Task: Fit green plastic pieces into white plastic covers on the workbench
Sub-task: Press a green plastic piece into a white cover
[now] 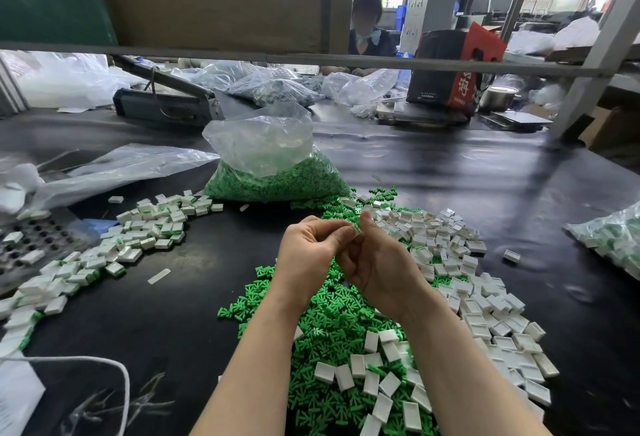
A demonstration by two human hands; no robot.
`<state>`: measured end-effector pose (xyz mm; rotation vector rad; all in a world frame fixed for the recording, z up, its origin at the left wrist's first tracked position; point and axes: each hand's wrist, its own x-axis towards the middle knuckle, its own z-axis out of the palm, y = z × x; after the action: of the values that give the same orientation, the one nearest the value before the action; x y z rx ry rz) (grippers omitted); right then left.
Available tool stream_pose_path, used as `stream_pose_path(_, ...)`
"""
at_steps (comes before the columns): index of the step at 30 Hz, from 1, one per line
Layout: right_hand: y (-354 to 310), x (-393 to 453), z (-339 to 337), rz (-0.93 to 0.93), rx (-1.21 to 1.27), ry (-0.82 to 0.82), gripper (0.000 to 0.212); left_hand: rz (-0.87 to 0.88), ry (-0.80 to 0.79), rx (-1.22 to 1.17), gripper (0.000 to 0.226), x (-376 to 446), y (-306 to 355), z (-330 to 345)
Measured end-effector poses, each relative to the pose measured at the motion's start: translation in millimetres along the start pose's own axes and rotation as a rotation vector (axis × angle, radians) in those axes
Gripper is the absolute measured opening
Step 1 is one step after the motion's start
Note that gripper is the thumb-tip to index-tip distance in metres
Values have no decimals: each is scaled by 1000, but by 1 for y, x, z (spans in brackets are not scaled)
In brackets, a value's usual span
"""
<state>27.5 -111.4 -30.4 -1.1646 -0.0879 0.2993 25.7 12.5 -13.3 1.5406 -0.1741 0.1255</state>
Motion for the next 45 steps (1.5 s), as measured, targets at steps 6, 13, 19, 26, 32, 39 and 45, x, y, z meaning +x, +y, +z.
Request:
stream_pose_path(6, -1, -2, 2, 13, 1, -12, 48, -38, -51, -98, 8, -3, 2, -1)
stream_pose_path(13, -2, -2, -1, -34, -92, -19, 53, -55, 21, -34, 9, -2, 2, -1)
stream_pose_path(19, -2, -4, -1, -128, -268, -32, 49, -47, 28, 7, 18, -2, 4, 0)
stream_pose_path(26, 0, -5, -1, -160, -326, -19, 35, -20, 25, 87, 9, 0, 3, -1)
stream_pose_path(32, 1, -3, -2, -144, -300, -46, 53, -4, 17, 57, 10, 0, 0, -1)
stream_pose_path(39, 3, -2, -2, -143, -258, -32, 60, -10, 12, 42, 12, 1, -1, 2)
stream_pose_path(45, 4, -1, -1, -132, -148, 5, 61, -8, 3, 7, 26, 1, 1, 4)
